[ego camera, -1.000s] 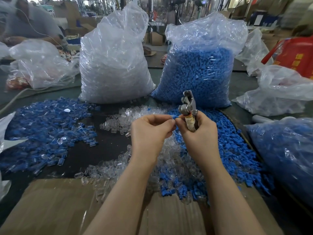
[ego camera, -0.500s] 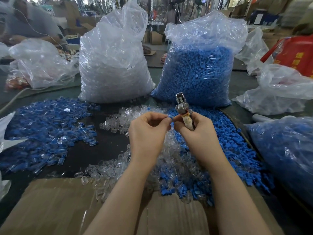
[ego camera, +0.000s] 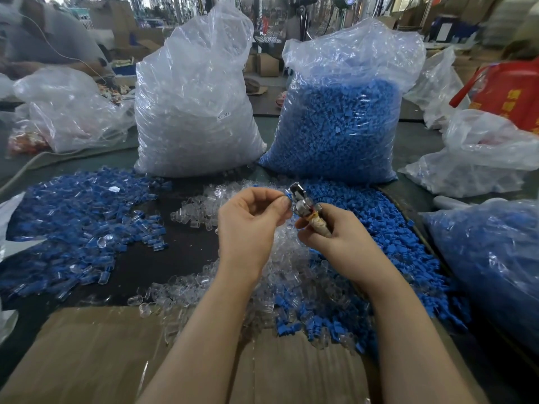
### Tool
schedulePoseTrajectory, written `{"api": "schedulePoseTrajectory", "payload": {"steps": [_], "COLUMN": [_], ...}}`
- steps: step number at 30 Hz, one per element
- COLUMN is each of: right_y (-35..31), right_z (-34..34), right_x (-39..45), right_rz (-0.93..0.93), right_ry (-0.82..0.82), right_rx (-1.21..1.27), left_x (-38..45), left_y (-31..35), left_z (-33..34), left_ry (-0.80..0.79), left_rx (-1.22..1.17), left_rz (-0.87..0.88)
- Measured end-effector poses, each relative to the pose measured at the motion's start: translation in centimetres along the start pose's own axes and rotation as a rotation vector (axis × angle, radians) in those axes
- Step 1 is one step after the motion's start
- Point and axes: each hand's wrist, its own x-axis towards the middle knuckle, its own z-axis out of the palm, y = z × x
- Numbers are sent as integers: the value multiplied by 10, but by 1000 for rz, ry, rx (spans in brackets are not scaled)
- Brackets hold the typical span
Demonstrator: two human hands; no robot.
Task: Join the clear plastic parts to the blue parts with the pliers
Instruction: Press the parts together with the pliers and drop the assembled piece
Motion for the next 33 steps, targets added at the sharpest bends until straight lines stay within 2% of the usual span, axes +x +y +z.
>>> {"api": "schedulePoseTrajectory", "payload": {"steps": [7, 17, 20, 23, 25, 28, 33], "right_y": [2, 7, 6, 6, 8, 14, 27], "right_z": [0, 5, 4, 6, 5, -2, -12], "right_x": [1, 2, 3, 4, 5, 6, 7], "right_rz": [-18, -32, -35, -41, -34, 26, 128], "right_ry": [-15, 60, 65, 78, 125, 200, 312], "right_rx": [-58, -174, -204, -268, -292, -296, -388], "left_x": [0, 1, 3, 8, 14, 27, 36], "left_y": [2, 1, 1, -1, -2, -3, -6], "left_z": [0, -1, -4, -12, -22, -50, -100], "left_ry": [-36, -36, -57, -59, 29, 274, 648], "left_rx": [-13, -30, -39, -100, -213, -458, -842], "left_rz": [6, -1, -61, -212, -335, -485, -521]}}
